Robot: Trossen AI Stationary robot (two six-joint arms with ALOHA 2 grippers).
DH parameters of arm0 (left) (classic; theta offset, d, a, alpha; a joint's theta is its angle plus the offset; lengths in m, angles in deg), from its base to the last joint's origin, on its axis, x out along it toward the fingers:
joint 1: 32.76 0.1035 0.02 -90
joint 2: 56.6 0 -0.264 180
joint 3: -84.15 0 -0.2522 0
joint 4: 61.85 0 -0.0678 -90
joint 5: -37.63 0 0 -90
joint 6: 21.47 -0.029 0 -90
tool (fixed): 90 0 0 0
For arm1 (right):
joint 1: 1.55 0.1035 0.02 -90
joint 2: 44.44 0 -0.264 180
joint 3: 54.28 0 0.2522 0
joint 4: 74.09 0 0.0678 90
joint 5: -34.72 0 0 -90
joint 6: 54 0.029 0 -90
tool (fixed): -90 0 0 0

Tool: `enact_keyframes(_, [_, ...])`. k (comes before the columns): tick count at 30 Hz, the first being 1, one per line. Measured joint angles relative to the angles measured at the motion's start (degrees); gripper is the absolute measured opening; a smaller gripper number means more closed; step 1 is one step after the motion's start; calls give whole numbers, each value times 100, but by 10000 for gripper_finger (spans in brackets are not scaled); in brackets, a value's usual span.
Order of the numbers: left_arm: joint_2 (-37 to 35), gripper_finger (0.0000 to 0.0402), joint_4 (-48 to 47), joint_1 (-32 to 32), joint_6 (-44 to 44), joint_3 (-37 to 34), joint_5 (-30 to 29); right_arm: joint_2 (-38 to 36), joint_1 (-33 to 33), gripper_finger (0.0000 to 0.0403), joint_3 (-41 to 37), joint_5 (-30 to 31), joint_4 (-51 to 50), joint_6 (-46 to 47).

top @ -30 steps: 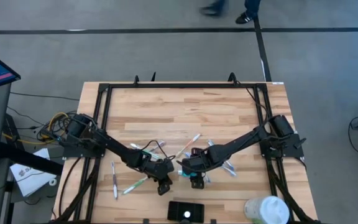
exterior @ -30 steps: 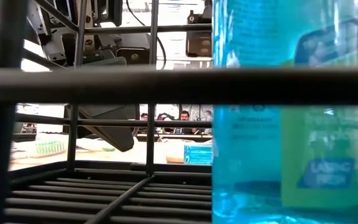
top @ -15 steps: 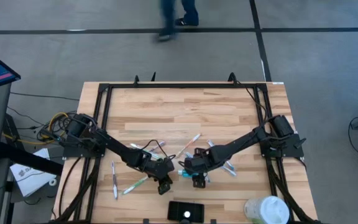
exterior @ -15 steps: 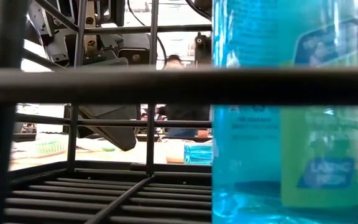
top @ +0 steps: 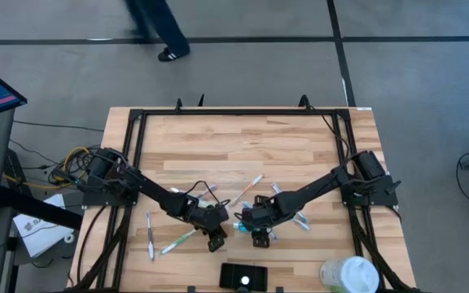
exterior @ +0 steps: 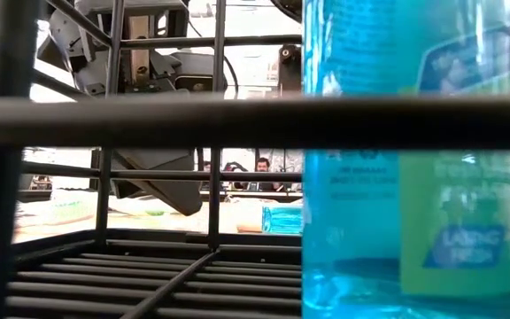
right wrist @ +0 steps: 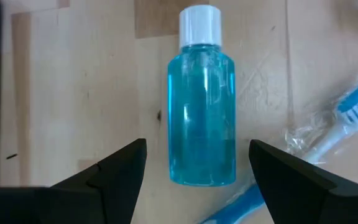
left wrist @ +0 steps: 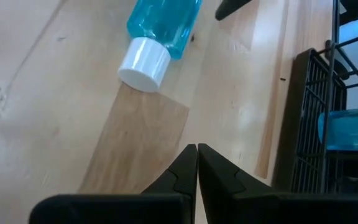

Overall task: Pick & Place toothbrushing station
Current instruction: Put the blue mouthwash into the black mesh organizer

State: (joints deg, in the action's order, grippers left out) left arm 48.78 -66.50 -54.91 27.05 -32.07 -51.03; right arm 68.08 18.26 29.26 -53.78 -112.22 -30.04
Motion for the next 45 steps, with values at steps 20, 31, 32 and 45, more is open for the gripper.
enact_keyframes(20, [0,7,21,-26,-2,-2,61,191,-36,232,11,-115,82,177])
enact_keyframes(31, [-396,8,-17,-26,-57,-102,185,232,-55,107,242,-420,-51,609])
enact_keyframes(32, [-542,8,1,-26,-65,-157,153,245,-54,105,306,-493,-80,612])
enact_keyframes(45, [-3983,8,56,-295,-69,-1383,-1740,240,-427,103,1947,-636,-395,400])
